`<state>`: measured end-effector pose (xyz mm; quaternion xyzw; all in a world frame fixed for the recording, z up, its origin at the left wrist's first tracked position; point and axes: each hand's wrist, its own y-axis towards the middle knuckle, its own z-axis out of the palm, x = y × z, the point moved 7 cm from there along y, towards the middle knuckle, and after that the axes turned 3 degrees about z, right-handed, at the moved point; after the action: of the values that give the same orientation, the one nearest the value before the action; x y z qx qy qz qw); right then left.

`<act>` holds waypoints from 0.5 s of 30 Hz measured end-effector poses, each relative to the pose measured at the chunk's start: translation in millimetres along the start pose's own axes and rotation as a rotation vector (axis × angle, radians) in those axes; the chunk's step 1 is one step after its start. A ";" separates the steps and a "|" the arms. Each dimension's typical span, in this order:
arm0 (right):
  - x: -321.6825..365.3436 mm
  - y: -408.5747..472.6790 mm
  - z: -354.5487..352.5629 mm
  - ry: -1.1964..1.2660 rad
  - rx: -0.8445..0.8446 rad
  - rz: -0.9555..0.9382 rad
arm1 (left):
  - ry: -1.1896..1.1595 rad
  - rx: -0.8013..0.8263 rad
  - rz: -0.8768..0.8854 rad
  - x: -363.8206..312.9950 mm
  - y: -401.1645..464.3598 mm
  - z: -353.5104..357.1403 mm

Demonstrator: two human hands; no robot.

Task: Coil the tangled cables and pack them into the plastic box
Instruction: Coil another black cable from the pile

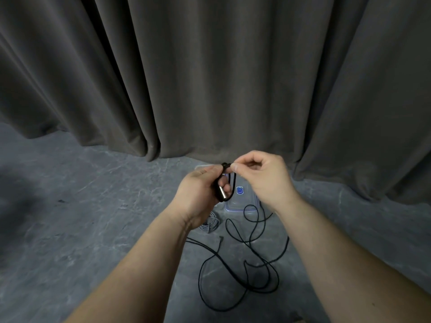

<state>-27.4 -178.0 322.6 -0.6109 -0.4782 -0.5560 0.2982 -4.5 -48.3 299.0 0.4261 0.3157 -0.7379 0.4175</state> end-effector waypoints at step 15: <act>-10.2 -6.1 26.1 0.309 0.217 0.090 | -0.023 0.066 -0.036 -3.7 -5.7 3.1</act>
<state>-21.9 -155.1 306.4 -0.5034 -0.4559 -0.5745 0.4568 -9.7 -46.9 304.4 0.4254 0.2940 -0.7602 0.3934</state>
